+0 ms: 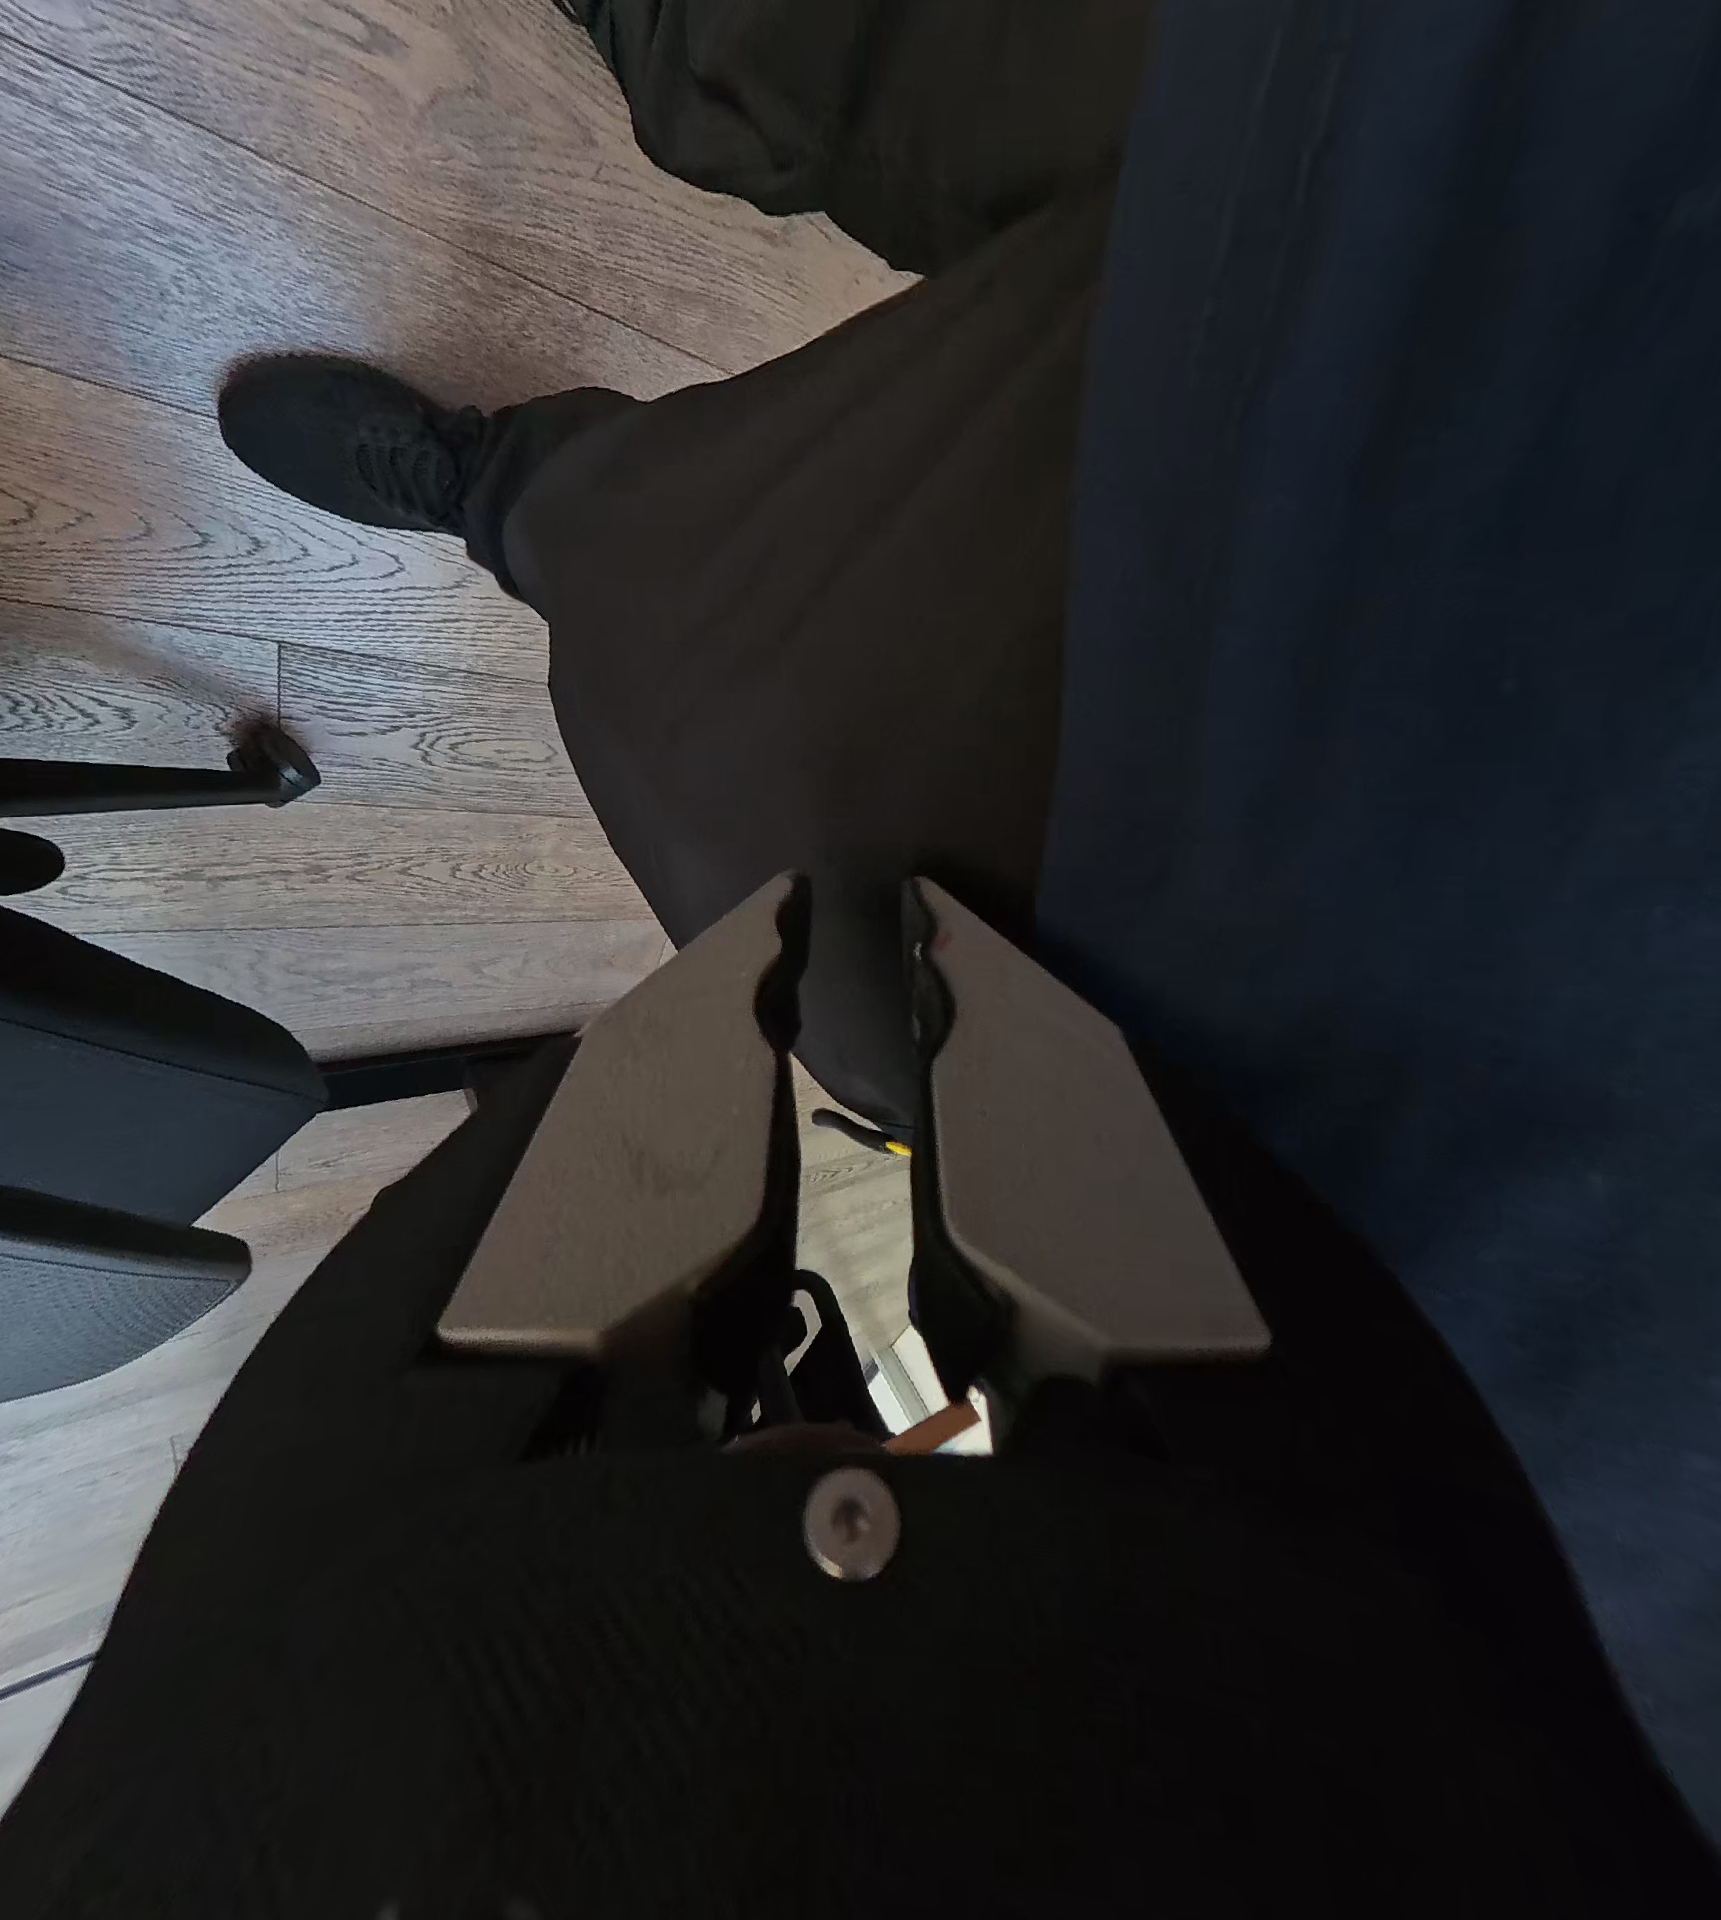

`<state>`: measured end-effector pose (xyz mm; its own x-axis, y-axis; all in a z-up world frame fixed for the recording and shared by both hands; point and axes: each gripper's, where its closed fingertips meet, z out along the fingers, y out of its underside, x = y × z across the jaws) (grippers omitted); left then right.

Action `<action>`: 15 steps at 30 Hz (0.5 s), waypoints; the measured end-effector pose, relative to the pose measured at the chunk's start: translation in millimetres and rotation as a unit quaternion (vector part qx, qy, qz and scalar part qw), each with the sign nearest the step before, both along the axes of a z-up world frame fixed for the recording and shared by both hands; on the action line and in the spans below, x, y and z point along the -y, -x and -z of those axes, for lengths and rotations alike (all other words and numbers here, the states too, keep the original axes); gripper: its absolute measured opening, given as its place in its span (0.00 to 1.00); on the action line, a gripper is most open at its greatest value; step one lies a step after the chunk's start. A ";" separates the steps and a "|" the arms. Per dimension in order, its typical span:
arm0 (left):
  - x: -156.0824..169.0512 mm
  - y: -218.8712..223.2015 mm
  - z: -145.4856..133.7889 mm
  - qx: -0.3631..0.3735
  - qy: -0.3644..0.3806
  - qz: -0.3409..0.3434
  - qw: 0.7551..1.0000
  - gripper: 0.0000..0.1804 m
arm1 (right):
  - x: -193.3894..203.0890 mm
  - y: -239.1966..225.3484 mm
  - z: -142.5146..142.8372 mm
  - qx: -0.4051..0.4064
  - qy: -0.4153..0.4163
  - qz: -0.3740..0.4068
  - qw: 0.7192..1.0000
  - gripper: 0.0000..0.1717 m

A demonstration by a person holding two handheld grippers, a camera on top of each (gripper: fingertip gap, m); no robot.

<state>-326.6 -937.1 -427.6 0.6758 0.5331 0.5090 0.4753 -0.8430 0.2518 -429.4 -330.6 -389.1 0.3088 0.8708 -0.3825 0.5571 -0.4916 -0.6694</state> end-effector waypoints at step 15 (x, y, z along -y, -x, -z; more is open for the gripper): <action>38.9 -4.4 47.4 0.003 -0.081 0.053 0.995 0.10 | 15.4 -181.1 -69.7 0.059 -0.192 0.192 0.960 0.22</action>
<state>-322.2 -976.0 -475.0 0.7209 0.3700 0.5860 0.3804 -0.9180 0.1116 -248.3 -346.0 -319.5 0.6576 0.7534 0.0023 0.4675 -0.4057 -0.7854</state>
